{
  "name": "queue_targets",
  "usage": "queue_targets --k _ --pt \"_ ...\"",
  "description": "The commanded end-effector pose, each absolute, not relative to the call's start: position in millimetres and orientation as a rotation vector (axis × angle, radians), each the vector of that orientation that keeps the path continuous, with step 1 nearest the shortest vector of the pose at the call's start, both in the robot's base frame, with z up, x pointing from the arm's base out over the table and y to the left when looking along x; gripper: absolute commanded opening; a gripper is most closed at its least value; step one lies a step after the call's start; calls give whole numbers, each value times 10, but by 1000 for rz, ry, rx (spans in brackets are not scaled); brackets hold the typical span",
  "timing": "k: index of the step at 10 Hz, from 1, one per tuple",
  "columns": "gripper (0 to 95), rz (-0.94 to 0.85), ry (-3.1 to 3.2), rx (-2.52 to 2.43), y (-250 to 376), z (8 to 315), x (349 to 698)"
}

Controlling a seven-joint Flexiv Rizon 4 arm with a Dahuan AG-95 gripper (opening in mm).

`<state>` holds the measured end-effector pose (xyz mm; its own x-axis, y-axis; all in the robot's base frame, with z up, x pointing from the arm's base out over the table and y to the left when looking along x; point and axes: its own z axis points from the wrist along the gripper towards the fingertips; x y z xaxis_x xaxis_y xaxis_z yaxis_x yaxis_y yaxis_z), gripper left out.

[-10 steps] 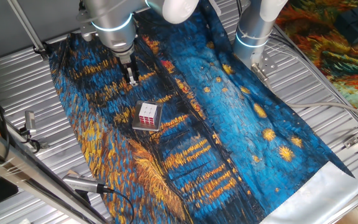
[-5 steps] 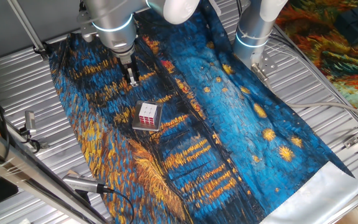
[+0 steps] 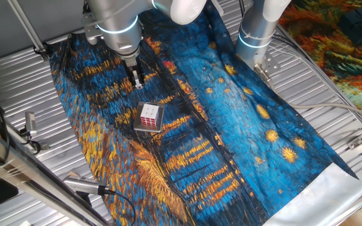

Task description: Remove the object from the scale

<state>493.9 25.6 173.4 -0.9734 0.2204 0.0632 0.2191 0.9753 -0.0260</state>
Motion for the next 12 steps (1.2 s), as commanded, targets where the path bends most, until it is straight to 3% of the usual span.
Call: queue_targets --k 1,9,12 --pt "0 28 -3053 -373 345 1705 4966" --pt "0 34 -3029 -391 657 1729 5132" --pt "0 42 -3035 -392 593 1535 5229"
